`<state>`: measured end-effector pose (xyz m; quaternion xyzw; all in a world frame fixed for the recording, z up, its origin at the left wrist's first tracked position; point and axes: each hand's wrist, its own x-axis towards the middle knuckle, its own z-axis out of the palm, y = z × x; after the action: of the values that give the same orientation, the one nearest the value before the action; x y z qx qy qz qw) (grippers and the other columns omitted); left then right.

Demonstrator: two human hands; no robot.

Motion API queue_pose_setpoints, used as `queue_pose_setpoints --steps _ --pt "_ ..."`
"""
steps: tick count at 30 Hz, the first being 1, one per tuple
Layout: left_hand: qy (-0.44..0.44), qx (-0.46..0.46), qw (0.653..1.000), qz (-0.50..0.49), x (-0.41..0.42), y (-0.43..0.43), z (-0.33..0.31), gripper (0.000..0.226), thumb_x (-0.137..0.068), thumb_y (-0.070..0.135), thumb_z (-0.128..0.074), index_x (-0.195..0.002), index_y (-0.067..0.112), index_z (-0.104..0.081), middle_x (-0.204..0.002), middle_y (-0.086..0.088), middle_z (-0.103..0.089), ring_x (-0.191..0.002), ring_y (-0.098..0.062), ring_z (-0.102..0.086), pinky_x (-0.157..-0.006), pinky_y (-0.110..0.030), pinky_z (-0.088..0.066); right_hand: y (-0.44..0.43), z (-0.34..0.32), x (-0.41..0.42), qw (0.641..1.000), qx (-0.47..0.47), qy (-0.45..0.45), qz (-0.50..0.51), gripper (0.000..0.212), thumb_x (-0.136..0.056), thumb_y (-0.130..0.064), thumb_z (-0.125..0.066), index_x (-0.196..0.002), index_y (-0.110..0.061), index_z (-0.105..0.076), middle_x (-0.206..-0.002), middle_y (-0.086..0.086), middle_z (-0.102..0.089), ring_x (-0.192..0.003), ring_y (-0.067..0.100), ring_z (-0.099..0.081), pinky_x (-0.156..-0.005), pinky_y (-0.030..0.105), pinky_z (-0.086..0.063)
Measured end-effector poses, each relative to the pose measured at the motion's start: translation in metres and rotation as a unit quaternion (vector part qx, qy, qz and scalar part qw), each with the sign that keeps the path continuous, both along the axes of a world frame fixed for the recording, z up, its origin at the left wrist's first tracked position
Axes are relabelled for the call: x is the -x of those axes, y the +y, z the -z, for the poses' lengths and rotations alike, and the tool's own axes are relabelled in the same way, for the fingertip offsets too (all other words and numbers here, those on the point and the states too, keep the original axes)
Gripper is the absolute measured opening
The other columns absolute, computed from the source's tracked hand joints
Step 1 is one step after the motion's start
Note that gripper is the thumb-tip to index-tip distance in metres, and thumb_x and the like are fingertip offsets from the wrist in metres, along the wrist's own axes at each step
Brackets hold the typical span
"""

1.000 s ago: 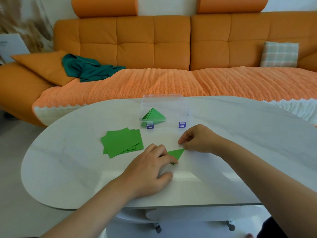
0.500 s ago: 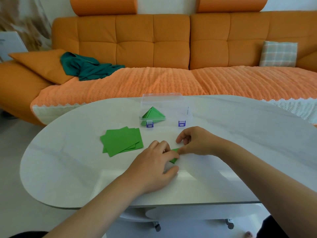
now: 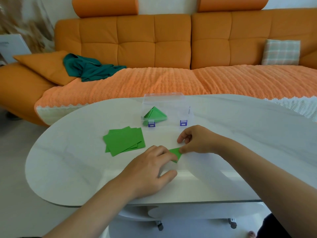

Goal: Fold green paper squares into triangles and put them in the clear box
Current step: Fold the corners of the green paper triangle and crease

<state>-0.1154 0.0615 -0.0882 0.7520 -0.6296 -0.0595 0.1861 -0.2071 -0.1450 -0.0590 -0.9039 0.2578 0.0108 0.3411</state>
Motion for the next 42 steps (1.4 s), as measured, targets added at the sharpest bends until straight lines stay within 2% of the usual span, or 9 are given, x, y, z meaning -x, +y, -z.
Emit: queue_pose_setpoints --steps 6,13,16,20,25,30,34,37,42 --pt "-0.125 -0.041 0.991 -0.008 0.006 -0.010 -0.003 0.061 -0.090 0.067 -0.023 -0.141 0.042 -0.046 -0.127 0.010 -0.041 -0.115 -0.013 -0.036 -0.095 -0.031 -0.034 0.001 0.001 0.001 1.000 -0.005 -0.004 0.005 0.020 -0.073 -0.026 -0.084 -0.088 -0.028 -0.071 -0.076 -0.009 -0.057 -0.065 0.005 -0.052 -0.062 0.016 -0.041" --pt "-0.134 -0.060 0.989 0.000 0.002 -0.011 -0.005 0.057 -0.094 0.068 -0.032 -0.144 0.043 -0.041 -0.133 0.011 -0.037 -0.119 -0.012 -0.033 -0.096 -0.029 -0.033 -0.006 -0.003 0.000 0.999 -0.011 -0.008 0.040 0.023 -0.082 -0.009 -0.066 -0.079 -0.030 -0.074 -0.068 -0.011 -0.059 -0.062 0.004 -0.053 -0.058 0.011 -0.041" --pt "-0.113 -0.053 0.992 -0.003 -0.001 -0.014 -0.004 0.051 -0.094 0.066 -0.036 -0.138 0.046 -0.049 -0.129 0.014 -0.041 -0.116 -0.011 -0.035 -0.090 -0.027 -0.035 -0.004 -0.002 -0.002 0.999 -0.007 -0.008 0.048 0.026 -0.083 -0.006 -0.062 -0.079 -0.029 -0.074 -0.069 -0.011 -0.059 -0.063 0.005 -0.052 -0.057 0.012 -0.041" --pt "-0.006 0.005 0.999 -0.048 -0.003 -0.019 -0.002 0.034 -0.090 0.062 -0.051 -0.116 0.047 -0.067 -0.120 0.022 -0.049 -0.109 -0.005 -0.041 -0.090 -0.029 -0.041 -0.001 0.001 -0.001 0.998 0.007 -0.024 0.057 0.030 -0.084 -0.003 -0.054 -0.084 -0.026 -0.074 -0.069 -0.012 -0.056 -0.062 0.005 -0.050 -0.054 0.012 -0.037" --pt "0.017 0.023 0.997 -0.074 -0.013 -0.027 0.000 0.036 -0.081 0.058 -0.067 -0.113 0.043 -0.069 -0.111 0.026 -0.055 -0.105 -0.001 -0.044 -0.091 -0.026 -0.041 0.002 0.010 0.008 0.996 0.026 -0.082 0.015 0.028 -0.086 -0.008 -0.053 -0.088 -0.030 -0.070 -0.078 -0.012 -0.060 -0.060 0.000 -0.052 -0.054 0.005 -0.036" --pt "-0.048 0.061 0.996 -0.049 -0.020 -0.026 0.002 0.028 -0.087 0.049 -0.058 -0.108 0.037 -0.070 -0.102 0.020 -0.064 -0.093 -0.007 -0.051 -0.074 -0.027 -0.046 0.005 0.014 0.016 0.992 0.036 -0.103 -0.059 0.020 -0.082 -0.027 -0.072 -0.098 -0.037 -0.068 -0.100 -0.019 -0.060 -0.067 -0.003 -0.052 -0.067 0.010 -0.039" --pt "-0.054 0.108 0.992 -0.040 -0.023 -0.025 0.001 0.027 -0.088 0.042 -0.050 -0.094 0.031 -0.074 -0.088 0.016 -0.069 -0.079 -0.010 -0.058 -0.066 -0.030 -0.051 0.009 0.018 0.016 0.982 0.067 -0.143 -0.101 0.013 -0.078 -0.031 -0.078 -0.089 -0.036 -0.072 -0.097 -0.016 -0.060 -0.073 0.002 -0.055 -0.070 0.020 -0.047" --pt "0.002 0.127 0.990 -0.057 -0.025 -0.024 -0.003 0.024 -0.089 0.034 -0.051 -0.086 0.027 -0.074 -0.079 0.014 -0.067 -0.072 -0.006 -0.058 -0.065 -0.034 -0.052 0.011 0.017 0.014 0.979 0.064 -0.176 -0.086 0.006 -0.083 -0.027 -0.072 -0.084 -0.033 -0.071 -0.092 -0.013 -0.065 -0.071 0.012 -0.057 -0.076 0.036 -0.052" --pt "0.130 0.160 0.975 -0.085 -0.025 -0.019 -0.011 0.011 -0.088 0.026 -0.066 -0.085 0.027 -0.076 -0.078 0.016 -0.072 -0.074 -0.004 -0.067 -0.069 -0.024 -0.053 0.016 0.003 0.015 0.977 0.038 -0.194 -0.084 0.010 -0.090 -0.023 -0.066 -0.085 -0.032 -0.067 -0.089 -0.015 -0.067 -0.072 0.018 -0.057 -0.072 0.034 -0.051"
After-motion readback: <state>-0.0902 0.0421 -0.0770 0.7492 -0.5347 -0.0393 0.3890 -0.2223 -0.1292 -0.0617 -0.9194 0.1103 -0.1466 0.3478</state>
